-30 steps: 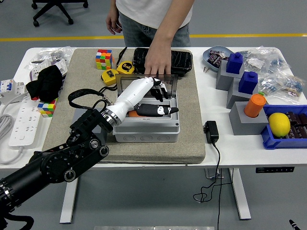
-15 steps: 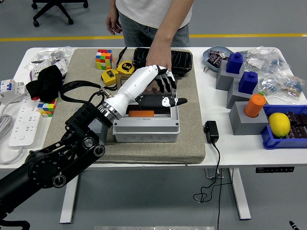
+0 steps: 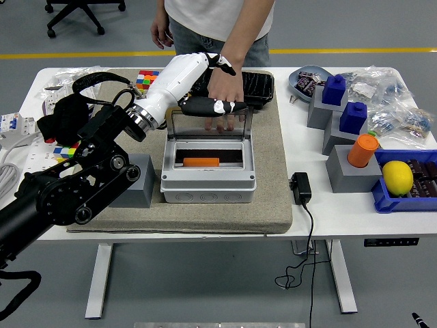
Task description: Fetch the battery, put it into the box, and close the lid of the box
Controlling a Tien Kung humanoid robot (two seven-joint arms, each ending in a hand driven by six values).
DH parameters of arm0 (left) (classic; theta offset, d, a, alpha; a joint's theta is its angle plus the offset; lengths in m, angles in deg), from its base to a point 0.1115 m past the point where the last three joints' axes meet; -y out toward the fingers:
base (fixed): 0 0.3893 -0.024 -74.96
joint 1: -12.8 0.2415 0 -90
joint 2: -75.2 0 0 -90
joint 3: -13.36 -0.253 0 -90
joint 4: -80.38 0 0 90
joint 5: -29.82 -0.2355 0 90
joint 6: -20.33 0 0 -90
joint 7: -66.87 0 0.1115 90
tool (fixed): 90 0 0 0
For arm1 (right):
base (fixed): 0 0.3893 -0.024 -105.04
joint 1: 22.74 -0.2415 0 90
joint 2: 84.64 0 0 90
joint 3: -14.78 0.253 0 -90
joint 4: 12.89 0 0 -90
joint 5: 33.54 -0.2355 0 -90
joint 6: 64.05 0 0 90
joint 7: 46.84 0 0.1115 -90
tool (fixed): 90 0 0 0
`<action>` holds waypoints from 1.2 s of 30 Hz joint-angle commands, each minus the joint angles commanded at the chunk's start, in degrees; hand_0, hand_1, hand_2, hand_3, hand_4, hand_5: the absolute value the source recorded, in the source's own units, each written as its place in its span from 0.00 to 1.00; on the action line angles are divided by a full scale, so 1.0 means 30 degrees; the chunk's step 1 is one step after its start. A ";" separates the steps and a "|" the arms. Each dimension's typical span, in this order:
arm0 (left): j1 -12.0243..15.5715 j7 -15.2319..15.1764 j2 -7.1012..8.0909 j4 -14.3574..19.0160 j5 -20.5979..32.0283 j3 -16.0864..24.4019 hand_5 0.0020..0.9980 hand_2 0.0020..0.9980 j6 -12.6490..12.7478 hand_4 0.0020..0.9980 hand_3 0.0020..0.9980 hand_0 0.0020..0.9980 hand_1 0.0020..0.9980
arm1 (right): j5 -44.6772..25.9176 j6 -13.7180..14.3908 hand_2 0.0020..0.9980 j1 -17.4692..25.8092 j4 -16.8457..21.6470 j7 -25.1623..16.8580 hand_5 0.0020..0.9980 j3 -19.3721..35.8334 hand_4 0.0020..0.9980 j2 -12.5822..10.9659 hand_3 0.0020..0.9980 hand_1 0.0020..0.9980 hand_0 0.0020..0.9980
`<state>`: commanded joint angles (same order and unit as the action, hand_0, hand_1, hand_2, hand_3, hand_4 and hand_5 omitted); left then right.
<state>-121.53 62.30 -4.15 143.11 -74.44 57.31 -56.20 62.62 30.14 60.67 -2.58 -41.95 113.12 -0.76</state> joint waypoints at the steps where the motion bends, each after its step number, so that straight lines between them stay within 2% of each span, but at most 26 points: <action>1: -0.0127 0.0315 0.0062 -0.0183 -0.0329 -0.0087 0.97 0.93 -0.0388 1.00 0.86 1.00 1.00 | -0.0010 0.0000 0.83 -0.0013 0.0000 -0.0003 1.00 -0.0009 1.00 -0.0007 0.81 0.88 0.93; 6: -0.0274 0.1797 0.0216 -0.0328 -0.1656 -0.0271 0.97 0.93 -0.1555 1.00 0.86 1.00 1.00 | -0.0022 0.0012 0.83 -0.0009 0.0000 0.0011 1.00 0.0010 1.00 -0.0017 0.81 0.88 0.93; 7: -0.0276 0.2165 0.0237 -0.0321 -0.1906 -0.0289 1.00 0.99 -0.1769 1.00 0.93 1.00 1.00 | -0.0018 0.0014 0.83 -0.0005 0.0000 0.0018 1.00 0.0019 1.00 -0.0017 0.81 0.88 0.93; 12: -0.0181 0.3290 0.0329 -0.0290 -0.2512 -0.0255 1.00 0.99 -0.2508 1.00 0.93 1.00 1.00 | -0.0095 0.0024 0.83 -0.0047 0.0000 0.0000 1.00 -0.0024 1.00 -0.0018 0.81 0.88 0.93; 13: -0.0111 0.3423 0.0368 -0.0192 -0.2598 -0.0269 1.00 0.92 -0.2613 1.00 0.88 1.00 1.00 | -0.0144 0.0028 0.83 -0.0056 0.0000 -0.0017 1.00 -0.0061 1.00 -0.0016 0.81 0.88 0.93; 14: -0.0046 0.3532 0.0410 -0.0063 -0.2622 -0.0301 1.00 0.92 -0.2754 1.00 0.88 1.00 1.00 | -0.0151 0.0033 0.83 -0.0063 0.0000 -0.0023 1.00 -0.0065 1.00 -0.0016 0.81 0.88 0.93; 17: 0.0116 0.3675 0.0577 0.0361 -0.2727 -0.0518 1.00 0.92 -0.3005 1.00 0.88 1.00 1.00 | -0.0144 0.0045 0.83 -0.0065 0.0000 -0.0020 1.00 -0.0026 1.00 -0.0017 0.81 0.88 0.93; 18: 0.0209 0.3754 0.0696 0.0621 -0.2789 -0.0692 1.00 0.86 -0.3125 1.00 0.83 1.00 0.97 | -0.0153 0.0047 0.83 -0.0058 0.0000 -0.0017 1.00 -0.0023 1.00 -0.0015 0.81 0.88 0.93; 23: 0.0495 0.3927 0.1168 0.1296 -0.2811 -0.1560 1.00 0.86 -0.3441 1.00 0.83 1.00 0.97 | -0.0190 0.0065 0.83 -0.0025 0.0000 -0.0019 1.00 -0.0007 1.00 -0.0008 0.81 0.88 0.93; 24: 0.0559 0.3965 0.1272 0.1527 -0.2863 -0.1751 1.00 0.84 -0.3487 1.00 0.80 1.00 0.96 | -0.0196 0.0062 0.83 -0.0021 0.0000 -0.0020 1.00 -0.0011 1.00 -0.0006 0.81 0.88 0.93; 36: 0.0950 0.4095 0.2070 0.3996 -0.2988 -0.2879 1.00 0.83 -0.3448 1.00 0.78 1.00 0.93 | -0.0237 0.0060 0.83 -0.0023 0.0000 -0.0011 1.00 0.0023 1.00 0.0002 0.81 0.88 0.93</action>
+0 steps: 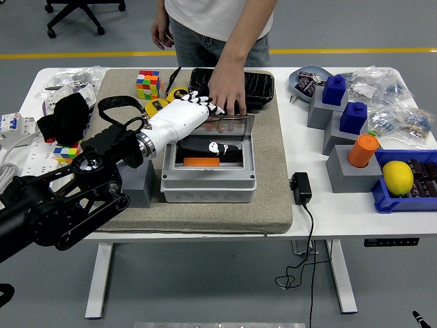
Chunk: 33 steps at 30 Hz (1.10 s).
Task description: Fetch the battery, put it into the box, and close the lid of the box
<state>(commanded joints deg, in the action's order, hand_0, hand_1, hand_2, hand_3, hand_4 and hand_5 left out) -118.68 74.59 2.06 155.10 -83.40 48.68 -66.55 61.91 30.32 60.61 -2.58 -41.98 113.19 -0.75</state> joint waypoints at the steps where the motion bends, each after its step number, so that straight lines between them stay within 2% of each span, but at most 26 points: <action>1: 0.0032 0.0030 0.0069 0.0199 0.0014 -0.0111 1.00 0.83 -0.0011 1.00 0.78 1.00 0.93 | -0.0023 -0.0002 0.83 0.0005 0.0000 -0.0002 1.00 -0.0008 1.00 -0.0002 0.81 0.88 0.93; 9: 0.0556 0.0573 0.0768 0.1821 0.0270 -0.1508 1.00 0.82 -0.0604 1.00 0.78 1.00 0.91 | -0.0051 -0.0022 0.83 0.0038 0.0000 -0.0034 1.00 -0.0030 1.00 -0.0008 0.81 0.88 0.93; 13: 0.0961 0.0569 0.0983 0.2217 0.0460 -0.2344 1.00 0.82 -0.0650 1.00 0.77 1.00 0.90 | 0.0005 -0.0010 0.83 0.0080 0.0000 -0.0027 1.00 0.0027 1.00 0.0005 0.81 0.88 0.93; 18: 0.1385 0.0389 0.1094 0.2842 0.0114 -0.2223 1.00 0.82 -0.0335 1.00 0.78 1.00 0.89 | -0.0005 0.0006 0.83 0.0073 0.0000 -0.0042 1.00 0.0010 1.00 0.0020 0.81 0.88 0.93; 22: 0.1972 -0.0271 0.0935 0.3692 -0.0066 -0.0549 1.00 0.82 0.0498 1.00 0.78 1.00 0.89 | 0.0009 0.0015 0.83 0.0083 0.0000 -0.0043 1.00 0.0033 1.00 0.0038 0.81 0.88 0.93; 25: 0.2921 -0.1168 0.0546 0.4275 0.1214 0.1393 1.00 0.82 0.0893 1.00 0.78 0.95 0.88 | 0.0013 0.0015 0.83 0.0129 0.0000 -0.0042 1.00 0.0050 1.00 0.0060 0.81 0.88 0.93; 29: 0.4722 -0.2612 -0.0420 0.4775 0.4279 0.4452 1.00 0.82 0.0982 1.00 0.78 0.95 0.88 | 0.0017 0.0002 0.83 0.0238 0.0000 -0.0035 1.00 0.0079 1.00 0.0120 0.81 0.88 0.93; 30: 0.5214 -0.2998 -0.0764 0.4799 0.4958 0.5102 1.00 0.82 0.0988 1.00 0.78 0.89 0.88 | 0.0023 0.0001 0.83 0.0266 0.0000 -0.0039 1.00 0.0094 1.00 0.0147 0.81 0.88 0.93; 33: 0.6597 -0.3899 -0.1625 0.4537 0.7440 0.7546 1.00 0.82 0.0717 1.00 0.78 0.89 0.88 | -0.0009 -0.0008 0.83 0.0308 0.0000 -0.0061 1.00 0.0104 1.00 0.0206 0.81 0.88 0.93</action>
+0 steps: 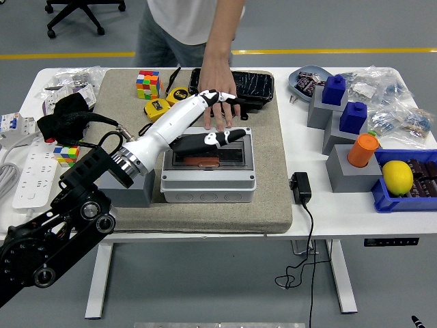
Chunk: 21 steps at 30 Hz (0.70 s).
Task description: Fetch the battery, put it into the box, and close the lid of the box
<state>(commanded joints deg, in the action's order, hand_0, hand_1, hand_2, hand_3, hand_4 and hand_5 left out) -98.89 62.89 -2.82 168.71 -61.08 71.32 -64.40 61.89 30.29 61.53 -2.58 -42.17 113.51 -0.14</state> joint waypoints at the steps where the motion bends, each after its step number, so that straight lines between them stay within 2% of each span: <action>1: 0.0379 -0.0259 -0.0223 -0.0183 0.0621 0.0606 1.00 0.82 -0.0212 1.00 0.78 0.89 0.88 | -0.0027 -0.0004 0.83 0.0002 0.0000 -0.0012 1.00 -0.0014 1.00 0.0014 0.81 0.88 0.93; 3: 0.1327 -0.0753 -0.0536 -0.0456 0.2483 0.2468 1.00 0.85 -0.0768 1.00 0.82 0.88 0.88 | -0.0110 0.0000 0.83 0.0000 0.0000 -0.0038 1.00 -0.0052 1.00 0.0033 0.81 0.88 0.93; 6: 0.2214 -0.1101 -0.0694 -0.0527 0.4717 0.4616 1.00 0.85 -0.1112 1.00 0.82 0.88 0.88 | -0.0148 0.0008 0.83 -0.0017 0.0000 -0.0028 1.00 -0.0078 1.00 0.0029 0.81 0.88 0.93; 11: 0.3506 -0.1502 -0.0905 -0.0820 0.8346 0.8439 1.00 0.87 0.0045 1.00 0.85 0.90 0.89 | -0.0326 0.0054 0.83 -0.0001 0.0000 -0.0084 1.00 -0.0147 1.00 0.0038 0.81 0.88 0.93; 12: 0.3808 -0.1427 -0.0996 -0.0989 0.7843 0.9317 1.00 0.87 0.0483 1.00 0.85 0.90 0.89 | -0.0414 0.0080 0.83 0.0030 0.0000 -0.0108 1.00 -0.0200 1.00 0.0042 0.81 0.88 0.93; 16: 0.4628 -0.1367 -0.1139 -0.1482 0.5999 1.1710 1.00 0.88 0.1241 1.00 0.86 0.90 0.91 | -0.0781 0.0216 0.83 0.0192 0.0000 -0.0131 1.00 -0.0482 1.00 0.0073 0.82 0.88 0.93; 21: 0.5429 -0.1269 -0.1228 -0.1845 0.3324 1.2956 1.00 0.87 0.1832 1.00 0.85 0.89 0.89 | -0.1028 0.0334 0.83 0.0224 0.0000 -0.0125 1.00 -0.0693 1.00 0.0039 0.84 0.88 0.93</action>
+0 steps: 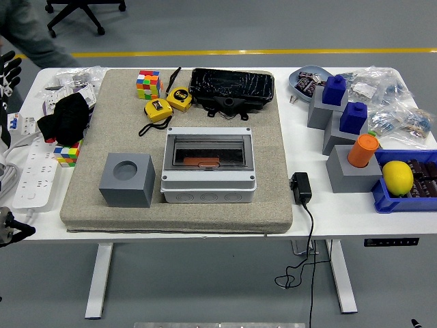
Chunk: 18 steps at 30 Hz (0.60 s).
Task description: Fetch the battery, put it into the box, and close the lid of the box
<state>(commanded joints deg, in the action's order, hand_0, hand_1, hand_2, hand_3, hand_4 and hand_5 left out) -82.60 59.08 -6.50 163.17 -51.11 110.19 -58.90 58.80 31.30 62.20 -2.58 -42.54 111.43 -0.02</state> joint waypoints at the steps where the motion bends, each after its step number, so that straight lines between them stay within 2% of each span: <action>1: 0.0115 -0.0010 -0.0038 -0.0075 -0.0581 0.0119 1.00 0.87 0.0119 1.00 0.85 0.89 0.89 | -0.0045 0.0009 0.83 -0.0048 0.0000 -0.0026 1.00 -0.0049 1.00 -0.0021 0.84 0.88 0.93; 5: 0.0425 -0.0280 -0.0316 -0.0120 -0.2690 0.0534 1.00 0.87 0.0492 1.00 0.85 0.89 0.89 | -0.0312 0.0042 0.83 -0.0291 0.0000 -0.0174 1.00 -0.0382 1.00 -0.0124 0.84 0.88 0.93; 8: 0.0586 -0.0396 -0.0547 -0.0016 -0.2917 0.0684 1.00 0.82 0.0367 1.00 0.80 0.83 0.85 | -0.0365 0.0081 0.83 -0.0433 0.0000 -0.0196 1.00 -0.0521 1.00 -0.0160 0.84 0.88 0.93; 12: 0.0830 0.0928 -0.0601 0.0242 -0.3325 0.0554 1.00 0.82 -0.1852 1.00 0.79 0.84 0.86 | -0.0239 0.0029 0.83 -0.0498 0.0000 -0.0171 1.00 -0.0746 1.00 -0.0127 0.85 0.88 0.93; 14: 0.0969 0.1291 -0.0597 0.0343 -0.3340 0.0388 1.00 0.82 -0.2650 1.00 0.79 0.84 0.86 | -0.0178 0.0001 0.83 -0.0493 0.0000 -0.0197 1.00 -0.0779 1.00 -0.0091 0.85 0.88 0.93; 16: 0.1041 0.1291 -0.0689 0.0384 -0.3158 0.0323 1.00 0.82 -0.2779 1.00 0.79 0.84 0.86 | -0.0062 -0.0017 0.83 -0.0468 0.0000 -0.0211 1.00 -0.0729 1.00 -0.0061 0.85 0.88 0.93; 18: 0.1071 0.0990 -0.0853 0.0385 -0.2700 0.0387 1.00 0.82 -0.2556 1.00 0.79 0.84 0.86 | 0.0089 -0.0050 0.83 -0.0430 0.0000 -0.0202 1.00 -0.0677 1.00 -0.0030 0.85 0.88 0.93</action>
<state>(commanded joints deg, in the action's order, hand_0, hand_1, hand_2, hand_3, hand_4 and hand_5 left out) -79.38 62.05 -9.06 164.33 -59.20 111.35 -66.57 59.07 31.15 60.91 -2.58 -43.15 109.40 -0.11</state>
